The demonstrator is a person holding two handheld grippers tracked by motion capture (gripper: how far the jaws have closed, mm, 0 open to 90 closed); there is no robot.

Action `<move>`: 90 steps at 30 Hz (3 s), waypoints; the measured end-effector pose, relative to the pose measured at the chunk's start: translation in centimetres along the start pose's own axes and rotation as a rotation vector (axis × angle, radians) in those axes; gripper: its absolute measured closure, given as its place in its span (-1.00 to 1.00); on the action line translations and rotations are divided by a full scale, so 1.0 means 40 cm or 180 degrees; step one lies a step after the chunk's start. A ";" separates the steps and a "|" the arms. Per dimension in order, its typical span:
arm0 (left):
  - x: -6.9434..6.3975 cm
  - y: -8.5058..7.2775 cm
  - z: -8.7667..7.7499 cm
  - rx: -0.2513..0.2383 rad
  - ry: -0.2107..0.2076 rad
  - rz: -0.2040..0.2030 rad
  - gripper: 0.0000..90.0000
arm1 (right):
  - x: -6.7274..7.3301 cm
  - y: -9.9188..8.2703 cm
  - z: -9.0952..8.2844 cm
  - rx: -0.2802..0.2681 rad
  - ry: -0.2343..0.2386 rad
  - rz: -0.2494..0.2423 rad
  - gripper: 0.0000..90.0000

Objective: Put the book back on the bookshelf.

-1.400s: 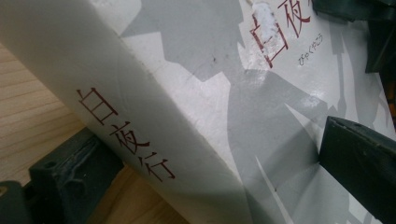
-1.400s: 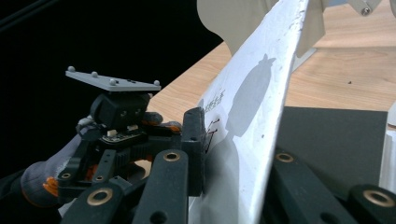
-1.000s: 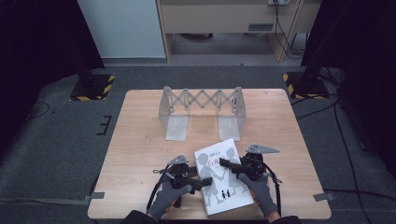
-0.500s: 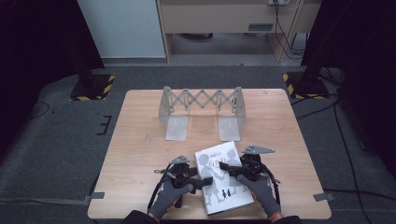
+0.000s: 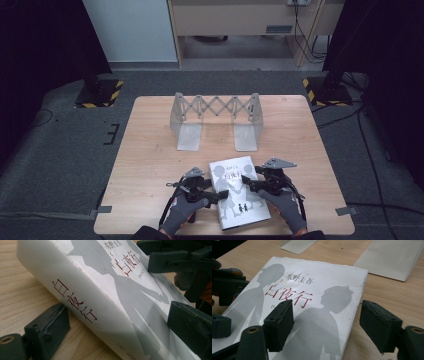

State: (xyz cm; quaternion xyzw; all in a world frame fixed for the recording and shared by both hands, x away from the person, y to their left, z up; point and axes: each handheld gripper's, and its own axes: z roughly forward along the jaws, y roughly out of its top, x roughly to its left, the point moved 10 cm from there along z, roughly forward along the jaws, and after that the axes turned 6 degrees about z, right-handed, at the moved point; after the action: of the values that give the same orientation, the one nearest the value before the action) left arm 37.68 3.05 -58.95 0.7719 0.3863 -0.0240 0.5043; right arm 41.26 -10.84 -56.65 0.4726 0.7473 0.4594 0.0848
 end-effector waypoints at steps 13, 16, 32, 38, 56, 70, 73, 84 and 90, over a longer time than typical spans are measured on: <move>-0.006 -0.002 0.005 0.0000 0.0019 0.0020 -1.00 | 0.008 -0.023 0.020 0.0135 0.0147 0.0260 -0.81; -0.008 -0.001 0.008 0.0010 0.0045 0.0026 -1.00 | 0.010 -0.030 0.017 0.0160 0.0349 0.0405 -0.58; -0.008 0.000 0.009 0.0036 0.0091 -0.0004 -1.00 | 0.007 -0.026 0.010 0.0097 0.0400 0.0460 -0.34; -0.002 0.004 0.004 0.0000 0.0095 -0.0113 -0.91 | 0.002 -0.022 0.008 0.0042 0.0395 0.0594 -0.20; 0.009 0.049 -0.040 -0.0234 0.0248 -0.0111 -0.62 | 0.017 0.034 -0.010 -0.0321 0.0393 0.0585 0.07; -0.018 0.070 -0.035 -0.0389 -0.0013 -0.0053 -0.62 | 0.044 0.060 -0.030 -0.0494 0.0601 0.0529 0.17; -0.020 0.071 -0.032 -0.0392 -0.0033 -0.0038 -0.63 | 0.043 0.060 -0.030 -0.0498 0.0605 0.0512 0.17; -0.027 0.078 -0.020 -0.0365 -0.0089 -0.0022 -0.63 | 0.048 0.063 -0.030 -0.0504 0.0663 0.0539 0.21; -0.032 0.088 -0.034 -0.0435 -0.0177 -0.0028 -0.47 | 0.045 0.065 -0.034 -0.0487 0.0712 0.0572 0.20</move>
State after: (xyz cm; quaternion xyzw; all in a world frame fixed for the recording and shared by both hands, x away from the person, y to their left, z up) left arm 38.50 2.74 -55.06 0.7330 0.3764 -0.0211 0.5663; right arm 41.14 -9.92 -53.33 0.4756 0.6696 0.5705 -0.0046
